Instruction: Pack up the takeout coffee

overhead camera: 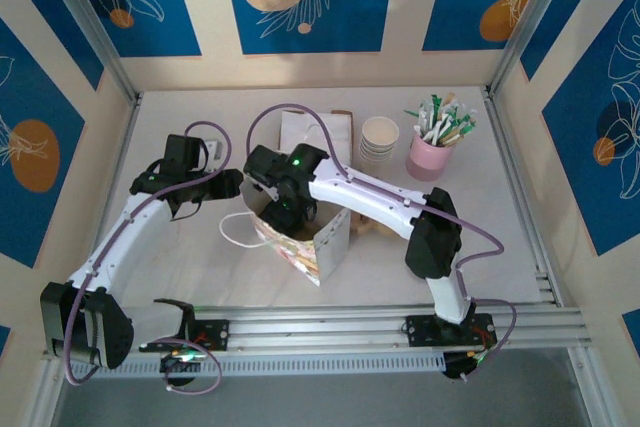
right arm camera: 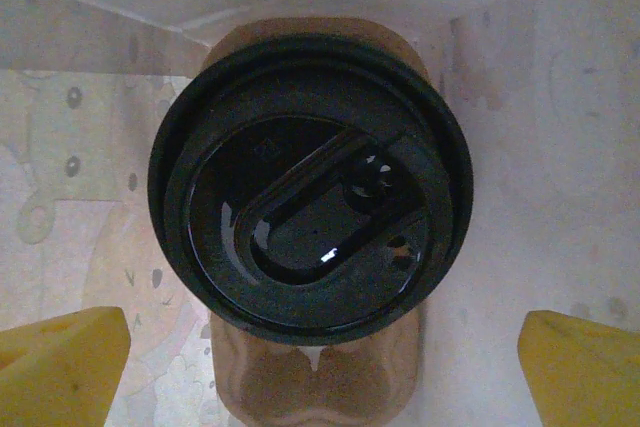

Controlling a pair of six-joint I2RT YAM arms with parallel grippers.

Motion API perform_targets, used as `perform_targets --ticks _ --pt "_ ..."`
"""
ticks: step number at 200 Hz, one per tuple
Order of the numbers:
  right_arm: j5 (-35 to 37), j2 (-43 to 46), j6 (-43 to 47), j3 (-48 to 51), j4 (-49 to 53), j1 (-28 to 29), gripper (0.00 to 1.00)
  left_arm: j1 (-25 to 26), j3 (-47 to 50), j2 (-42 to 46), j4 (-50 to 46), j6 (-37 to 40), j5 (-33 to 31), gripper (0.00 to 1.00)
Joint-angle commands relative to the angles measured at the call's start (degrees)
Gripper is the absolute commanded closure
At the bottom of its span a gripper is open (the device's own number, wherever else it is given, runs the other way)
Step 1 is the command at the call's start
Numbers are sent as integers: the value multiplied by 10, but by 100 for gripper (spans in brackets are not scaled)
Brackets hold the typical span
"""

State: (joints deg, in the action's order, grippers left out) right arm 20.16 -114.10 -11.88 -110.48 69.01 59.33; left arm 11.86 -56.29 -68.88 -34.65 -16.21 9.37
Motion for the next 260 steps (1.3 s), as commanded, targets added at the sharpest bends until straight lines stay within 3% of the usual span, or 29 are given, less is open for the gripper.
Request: perform_targets --ticks 1,190,260 --pt "0 27 -4 -19 21 -2 0 -5 6 -6 8 -2 -1 35" --pt "-4 132 -12 -86 42 1 0 -4 5 -7 7 -2 -1 34" --pt "33 169 -22 -80 36 7 16 -4 4 -9 7 -2 0 34"
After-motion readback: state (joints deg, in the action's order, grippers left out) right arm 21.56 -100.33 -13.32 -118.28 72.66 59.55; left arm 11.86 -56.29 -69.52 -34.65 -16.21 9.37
